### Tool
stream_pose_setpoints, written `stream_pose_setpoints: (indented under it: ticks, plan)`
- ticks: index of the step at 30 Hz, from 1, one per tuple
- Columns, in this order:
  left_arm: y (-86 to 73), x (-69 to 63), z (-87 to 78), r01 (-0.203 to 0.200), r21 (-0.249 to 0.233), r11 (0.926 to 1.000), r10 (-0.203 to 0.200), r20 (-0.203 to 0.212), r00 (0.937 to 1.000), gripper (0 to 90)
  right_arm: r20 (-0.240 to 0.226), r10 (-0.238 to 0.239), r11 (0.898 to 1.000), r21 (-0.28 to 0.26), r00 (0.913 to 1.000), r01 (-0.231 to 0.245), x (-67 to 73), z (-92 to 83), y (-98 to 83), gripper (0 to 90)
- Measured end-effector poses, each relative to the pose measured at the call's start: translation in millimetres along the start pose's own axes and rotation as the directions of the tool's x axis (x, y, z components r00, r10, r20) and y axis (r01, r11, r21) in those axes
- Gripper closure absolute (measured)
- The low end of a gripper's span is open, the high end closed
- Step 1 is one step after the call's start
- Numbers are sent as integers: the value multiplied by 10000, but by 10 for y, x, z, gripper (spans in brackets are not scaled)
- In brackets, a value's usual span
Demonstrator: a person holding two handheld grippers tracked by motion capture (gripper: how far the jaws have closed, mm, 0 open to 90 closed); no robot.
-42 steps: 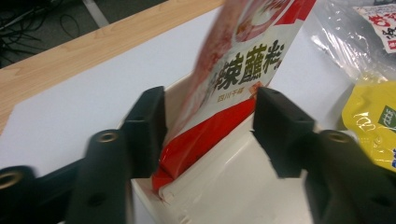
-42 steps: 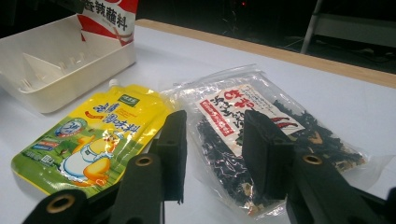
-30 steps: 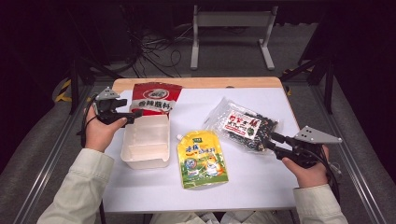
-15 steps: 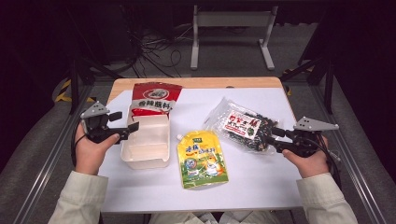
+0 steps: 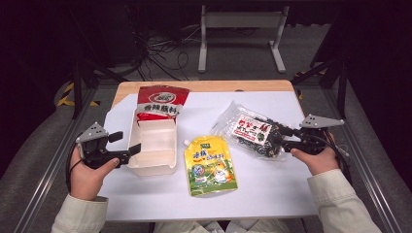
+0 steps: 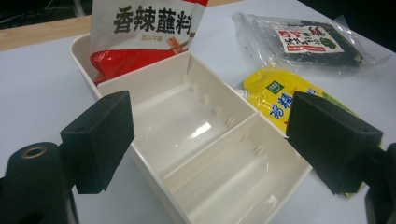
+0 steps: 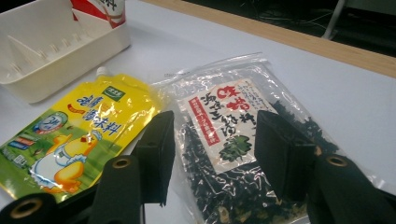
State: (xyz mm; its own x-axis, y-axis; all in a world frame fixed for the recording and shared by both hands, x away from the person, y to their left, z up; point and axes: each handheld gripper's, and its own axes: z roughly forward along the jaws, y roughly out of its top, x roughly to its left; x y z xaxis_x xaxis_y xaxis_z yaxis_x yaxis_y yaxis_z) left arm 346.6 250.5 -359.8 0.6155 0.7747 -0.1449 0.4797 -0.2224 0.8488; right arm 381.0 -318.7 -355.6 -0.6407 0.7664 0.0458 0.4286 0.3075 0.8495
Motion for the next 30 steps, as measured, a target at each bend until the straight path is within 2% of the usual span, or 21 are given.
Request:
stream_pose_setpoints:
  ticks: [4, 11, 15, 21, 23, 30]
  plan:
    - [-52, -52, -51, -101, -9, 9999, 101, 6, 9999, 159, -18, -56, 9999, 158, 10000, 56, -88, 105, 81, 469]
    - [-165, -92, -155, -10, 110, 9999, 12, -183, 9998, 158, -58, -204, 9985, 507, 9998, 207, -198, 292, 190, 459]
    - [-209, -104, -205, 13, 103, 9999, -11, -253, 9997, 155, -86, -105, 9970, 769, 9999, 112, -271, 408, 225, 446]
    - [-289, -137, -223, 13, 236, 9997, -7, -229, 9997, 152, 62, -259, 9907, 1341, 9996, 249, -404, 609, 266, 429]
    - [-301, -140, -226, -4, 250, 9997, 10, -229, 9997, 152, 57, -171, 9885, 1501, 9998, 160, -452, 658, 284, 431]
    - [-376, -158, -277, 132, 247, 9996, -123, -337, 9994, 151, 253, -131, 9834, 1815, 9996, 83, -549, 783, 310, 424]
